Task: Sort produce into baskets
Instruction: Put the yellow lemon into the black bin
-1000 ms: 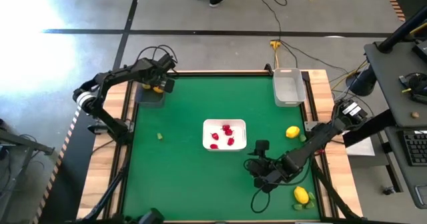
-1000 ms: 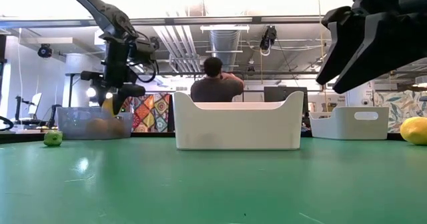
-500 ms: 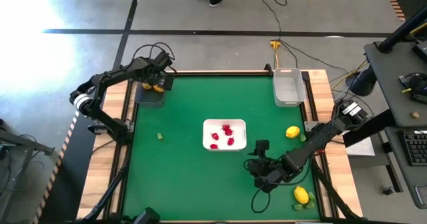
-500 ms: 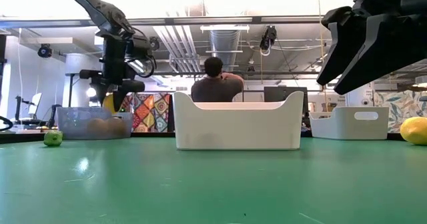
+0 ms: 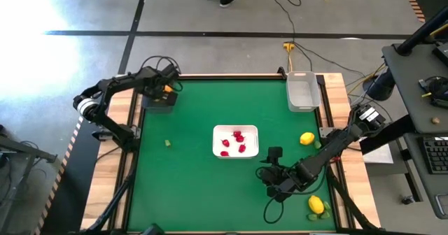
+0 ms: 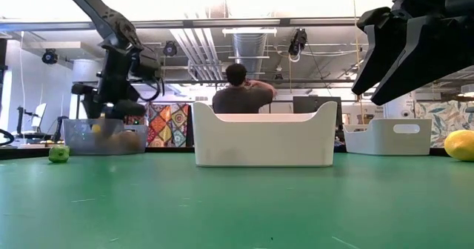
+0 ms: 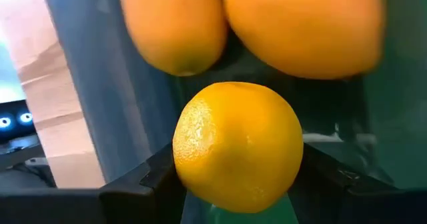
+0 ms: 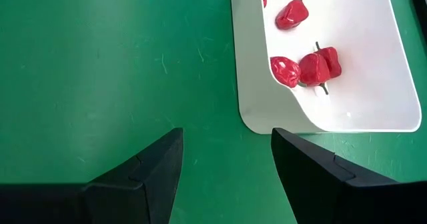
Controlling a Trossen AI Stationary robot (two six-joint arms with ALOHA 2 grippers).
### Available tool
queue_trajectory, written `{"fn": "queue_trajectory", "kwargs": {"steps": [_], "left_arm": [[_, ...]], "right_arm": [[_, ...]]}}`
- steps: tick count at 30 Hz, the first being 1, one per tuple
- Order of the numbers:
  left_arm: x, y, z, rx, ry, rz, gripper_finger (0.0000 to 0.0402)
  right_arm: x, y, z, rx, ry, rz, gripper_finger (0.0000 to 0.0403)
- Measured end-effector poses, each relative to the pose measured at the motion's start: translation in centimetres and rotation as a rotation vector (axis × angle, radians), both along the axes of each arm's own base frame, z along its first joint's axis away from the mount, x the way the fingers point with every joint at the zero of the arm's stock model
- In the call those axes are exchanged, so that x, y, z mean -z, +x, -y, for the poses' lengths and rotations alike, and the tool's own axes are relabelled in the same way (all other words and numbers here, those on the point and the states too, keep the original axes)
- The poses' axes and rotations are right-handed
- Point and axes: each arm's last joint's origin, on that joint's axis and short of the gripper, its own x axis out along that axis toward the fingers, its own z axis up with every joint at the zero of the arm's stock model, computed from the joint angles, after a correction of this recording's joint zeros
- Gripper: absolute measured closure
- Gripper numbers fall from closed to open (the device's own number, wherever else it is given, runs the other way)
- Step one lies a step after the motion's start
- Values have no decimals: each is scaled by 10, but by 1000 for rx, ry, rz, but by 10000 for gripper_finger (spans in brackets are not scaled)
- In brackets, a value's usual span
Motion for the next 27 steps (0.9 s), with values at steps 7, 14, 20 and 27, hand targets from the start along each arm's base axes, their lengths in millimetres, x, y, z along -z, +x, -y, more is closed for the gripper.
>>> {"fn": "queue_trajectory", "kwargs": {"steps": [7,14,20,27], "left_arm": [[3,-1,-1,-25,56,-23,177],[2,-1,-2,-47,83,-29,155],[-3,-1,1,-41,94,-48,133],[-16,-4,9,-15,110,-38,101]], "right_arm": [[0,0,0,5,4,2,181],[0,0,0,12,11,5,181],[0,0,0,12,12,5,181],[0,0,0,13,14,6,181]]}}
